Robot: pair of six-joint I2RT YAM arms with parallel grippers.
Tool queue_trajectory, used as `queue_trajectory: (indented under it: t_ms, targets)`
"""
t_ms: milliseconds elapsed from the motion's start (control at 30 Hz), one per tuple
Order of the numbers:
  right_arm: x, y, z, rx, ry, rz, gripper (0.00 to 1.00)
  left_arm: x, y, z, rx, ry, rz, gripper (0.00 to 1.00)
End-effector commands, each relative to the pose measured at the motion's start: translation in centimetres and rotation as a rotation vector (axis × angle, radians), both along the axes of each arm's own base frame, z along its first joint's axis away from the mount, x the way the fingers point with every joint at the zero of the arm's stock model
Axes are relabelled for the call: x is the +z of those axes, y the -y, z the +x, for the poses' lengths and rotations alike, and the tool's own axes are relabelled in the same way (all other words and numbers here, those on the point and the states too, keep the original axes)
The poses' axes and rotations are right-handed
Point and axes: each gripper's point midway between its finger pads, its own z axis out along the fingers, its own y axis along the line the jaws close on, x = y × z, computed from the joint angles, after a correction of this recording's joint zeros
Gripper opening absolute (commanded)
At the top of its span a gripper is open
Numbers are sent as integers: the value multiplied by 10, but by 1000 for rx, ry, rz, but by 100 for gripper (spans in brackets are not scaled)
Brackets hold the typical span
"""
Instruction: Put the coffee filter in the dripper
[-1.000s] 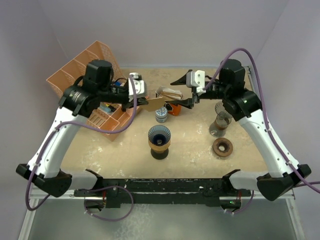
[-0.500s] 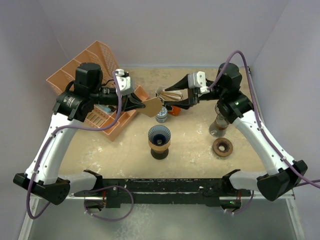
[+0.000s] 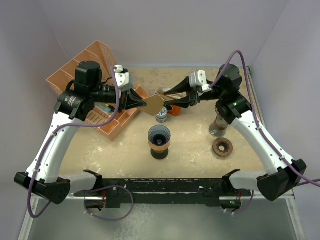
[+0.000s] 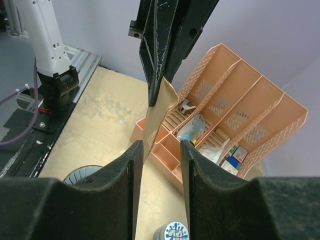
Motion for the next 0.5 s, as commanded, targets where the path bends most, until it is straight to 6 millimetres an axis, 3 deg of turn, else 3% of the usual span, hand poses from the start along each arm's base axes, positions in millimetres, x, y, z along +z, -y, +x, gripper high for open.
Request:
queue_trajectory:
  t_ms: [0, 467]
  targets:
    - [18, -1, -5, 15, 33, 37, 37, 11, 1, -4, -27, 22, -37, 0]
    - [35, 3, -4, 0, 6, 63, 36, 12, 0, -5, -28, 30, -35, 0]
